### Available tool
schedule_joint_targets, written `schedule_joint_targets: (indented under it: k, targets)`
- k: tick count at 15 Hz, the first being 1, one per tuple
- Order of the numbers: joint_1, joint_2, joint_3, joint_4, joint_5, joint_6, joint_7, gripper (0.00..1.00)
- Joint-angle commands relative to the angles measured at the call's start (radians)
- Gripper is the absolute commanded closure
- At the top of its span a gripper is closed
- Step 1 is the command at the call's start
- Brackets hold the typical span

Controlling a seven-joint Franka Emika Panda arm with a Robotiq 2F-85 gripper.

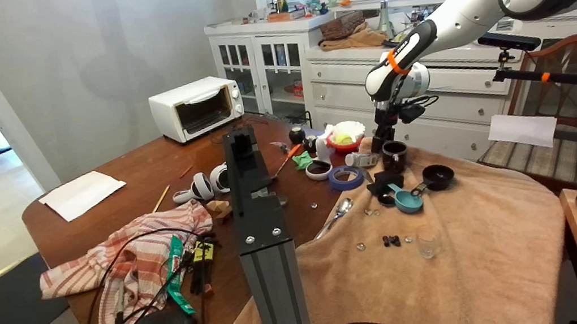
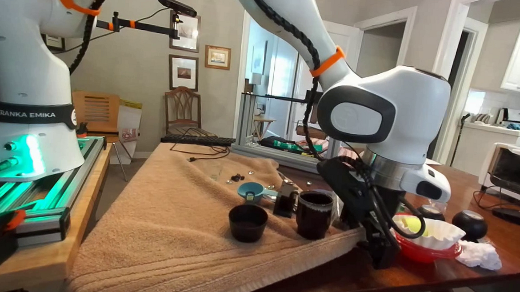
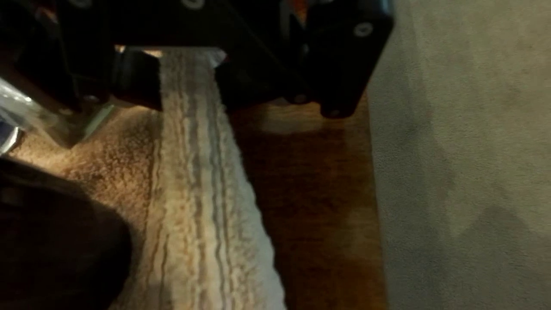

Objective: Pull the upper right corner of the towel backwards.

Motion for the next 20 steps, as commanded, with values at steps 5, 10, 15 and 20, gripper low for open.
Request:
schedule_joint_targets:
  k: [5,10,15,20]
  targets:
    - [-0.009,0.013,0.009,0.027,-0.010,-0.033,0.008,1.00]
    - [-0.011,0.049,-0.003,0.113,-0.006,-0.044,0.058,1.00]
    - [-0.006,0.071,-0.019,0.193,-0.027,-0.113,0.104,1.00]
    - [-0.002,0.105,-0.038,0.268,-0.037,-0.181,0.144,1.00]
